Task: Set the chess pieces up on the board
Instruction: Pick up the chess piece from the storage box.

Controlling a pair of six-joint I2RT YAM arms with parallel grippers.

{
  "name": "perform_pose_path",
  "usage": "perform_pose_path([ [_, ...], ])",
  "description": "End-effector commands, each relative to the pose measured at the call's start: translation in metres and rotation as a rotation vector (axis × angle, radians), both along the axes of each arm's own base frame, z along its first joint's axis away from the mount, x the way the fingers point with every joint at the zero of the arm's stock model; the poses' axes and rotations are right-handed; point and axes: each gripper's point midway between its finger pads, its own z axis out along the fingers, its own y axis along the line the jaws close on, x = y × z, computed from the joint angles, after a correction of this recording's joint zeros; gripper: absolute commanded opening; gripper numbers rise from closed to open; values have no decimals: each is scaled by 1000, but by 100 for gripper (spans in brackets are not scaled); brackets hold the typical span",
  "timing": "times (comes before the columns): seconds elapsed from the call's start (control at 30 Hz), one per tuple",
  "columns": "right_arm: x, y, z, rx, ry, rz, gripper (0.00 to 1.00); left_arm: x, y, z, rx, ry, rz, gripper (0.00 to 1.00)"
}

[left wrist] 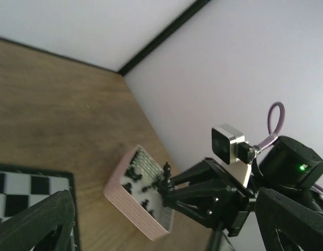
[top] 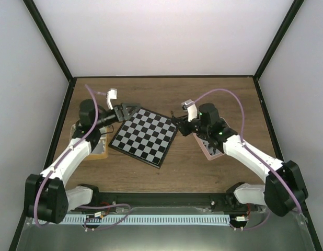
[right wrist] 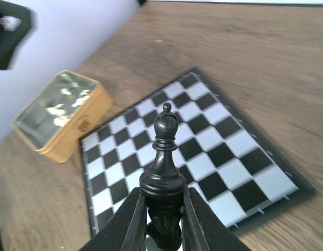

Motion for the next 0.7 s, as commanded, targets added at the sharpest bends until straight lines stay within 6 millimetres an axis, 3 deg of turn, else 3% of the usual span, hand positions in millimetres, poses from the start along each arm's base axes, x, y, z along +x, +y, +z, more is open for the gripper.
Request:
perform_pose_path([
  [0.0,-15,51,48,100,-189,263,14,-16,-29,0,-27,99,-163,95],
  [0.2,-32,88,46,76,-188,424,13,-29,-53,-15,2,149,-287,100],
  [0.37,-39,101,43,74,-169,467,12,-27,-54,-39,48,194,-265,100],
  [0.43,-40,104,41,75,-159,477,12,-27,-55,-43,32,228,-276,93],
  [0.57,-39,107,33,54,-137,479,10,-29,-58,-47,17,283,-298,68],
  [0.67,-39,108,29,46,-132,481,9,-31,-59,-51,15,312,-315,59],
])
